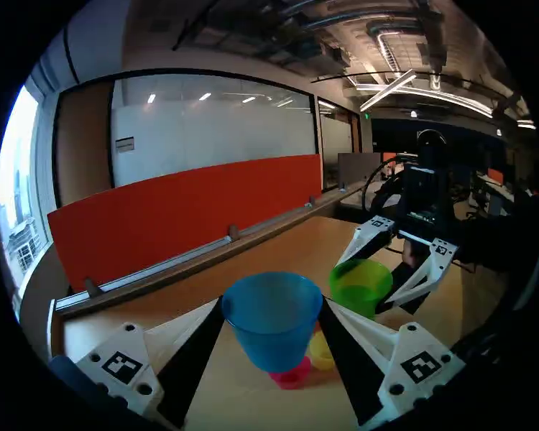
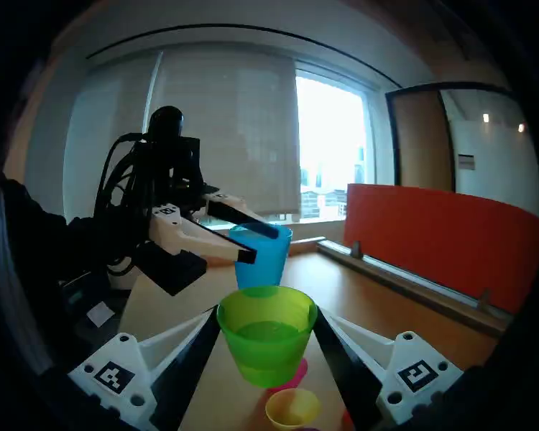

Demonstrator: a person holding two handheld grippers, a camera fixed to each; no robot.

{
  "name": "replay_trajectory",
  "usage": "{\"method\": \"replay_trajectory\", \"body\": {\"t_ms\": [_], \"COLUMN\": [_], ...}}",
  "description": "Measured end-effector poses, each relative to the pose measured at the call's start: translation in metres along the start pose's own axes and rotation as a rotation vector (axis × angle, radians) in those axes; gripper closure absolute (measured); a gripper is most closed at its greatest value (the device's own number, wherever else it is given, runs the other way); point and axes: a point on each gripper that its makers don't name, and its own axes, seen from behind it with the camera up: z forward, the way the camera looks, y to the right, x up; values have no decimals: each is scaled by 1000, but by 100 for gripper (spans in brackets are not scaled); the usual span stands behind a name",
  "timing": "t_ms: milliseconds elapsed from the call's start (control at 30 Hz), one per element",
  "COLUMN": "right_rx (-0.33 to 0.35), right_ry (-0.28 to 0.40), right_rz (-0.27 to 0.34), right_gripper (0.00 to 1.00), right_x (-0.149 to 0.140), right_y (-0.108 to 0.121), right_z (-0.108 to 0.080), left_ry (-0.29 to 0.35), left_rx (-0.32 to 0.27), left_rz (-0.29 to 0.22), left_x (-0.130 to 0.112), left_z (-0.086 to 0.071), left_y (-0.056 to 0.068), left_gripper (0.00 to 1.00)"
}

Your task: Pour water

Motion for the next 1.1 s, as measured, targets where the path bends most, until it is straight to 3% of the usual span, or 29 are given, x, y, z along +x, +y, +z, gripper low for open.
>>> {"method": "replay_trajectory", "body": {"t_ms": [1100], "right_rx": [19], "right_ry": [-136], "right_rz": [-13], "right_gripper": [7], "right_x": [-37], "right_y": [-2], "right_z": [-21], "left_ry": [-225], "left_rx": [-97], "left_rz": [155], "left_x": [-70], "left_z": [-4], "left_y": [26], "left_gripper": [10]}}
